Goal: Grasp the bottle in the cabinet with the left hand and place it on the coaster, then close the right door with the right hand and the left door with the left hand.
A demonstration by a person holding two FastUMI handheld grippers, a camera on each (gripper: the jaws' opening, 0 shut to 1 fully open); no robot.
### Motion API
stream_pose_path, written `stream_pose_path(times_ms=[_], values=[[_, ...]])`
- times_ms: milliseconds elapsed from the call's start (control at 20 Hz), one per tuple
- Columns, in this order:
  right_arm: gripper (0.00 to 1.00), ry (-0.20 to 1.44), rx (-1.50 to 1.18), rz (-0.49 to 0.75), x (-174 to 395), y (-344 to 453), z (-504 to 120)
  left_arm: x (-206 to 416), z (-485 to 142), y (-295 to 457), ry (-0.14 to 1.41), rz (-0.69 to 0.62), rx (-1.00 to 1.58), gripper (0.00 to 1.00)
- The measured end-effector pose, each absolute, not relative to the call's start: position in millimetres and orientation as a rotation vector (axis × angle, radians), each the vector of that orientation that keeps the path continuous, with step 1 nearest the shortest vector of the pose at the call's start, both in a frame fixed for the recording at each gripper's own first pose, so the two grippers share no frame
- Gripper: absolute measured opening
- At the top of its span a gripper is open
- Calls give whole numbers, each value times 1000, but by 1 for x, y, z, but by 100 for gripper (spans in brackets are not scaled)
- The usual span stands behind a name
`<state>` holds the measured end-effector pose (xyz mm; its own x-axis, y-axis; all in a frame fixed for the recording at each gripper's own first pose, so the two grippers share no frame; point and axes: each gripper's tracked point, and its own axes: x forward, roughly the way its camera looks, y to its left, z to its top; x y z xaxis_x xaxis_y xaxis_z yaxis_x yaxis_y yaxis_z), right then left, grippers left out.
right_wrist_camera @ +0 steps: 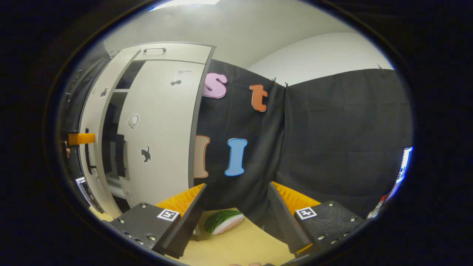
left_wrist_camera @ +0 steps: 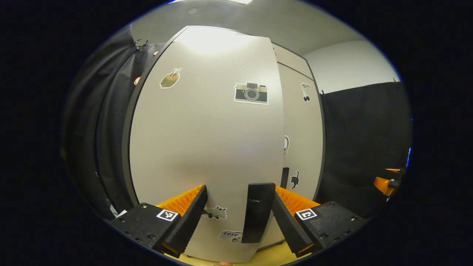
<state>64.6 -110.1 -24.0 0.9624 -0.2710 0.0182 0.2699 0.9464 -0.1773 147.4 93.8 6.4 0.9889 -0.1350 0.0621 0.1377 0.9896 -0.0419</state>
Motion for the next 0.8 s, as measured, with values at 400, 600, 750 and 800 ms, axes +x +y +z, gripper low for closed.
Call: stream_pose_path(times_ms=[400,600,750,800], values=[[99,4,-170,-266,72,-114,-29,171,0,91,-61,-68,35,100],[97,15,-167,-261,73,-115,-34,186,-5,93,-59,-79,6,100],[97,9,-167,-253,74,-113,-31,193,-13,95,-24,-94,-66,97],[99,7,-168,-248,74,-111,-29,194,-14,95,-20,-94,-74,97]])
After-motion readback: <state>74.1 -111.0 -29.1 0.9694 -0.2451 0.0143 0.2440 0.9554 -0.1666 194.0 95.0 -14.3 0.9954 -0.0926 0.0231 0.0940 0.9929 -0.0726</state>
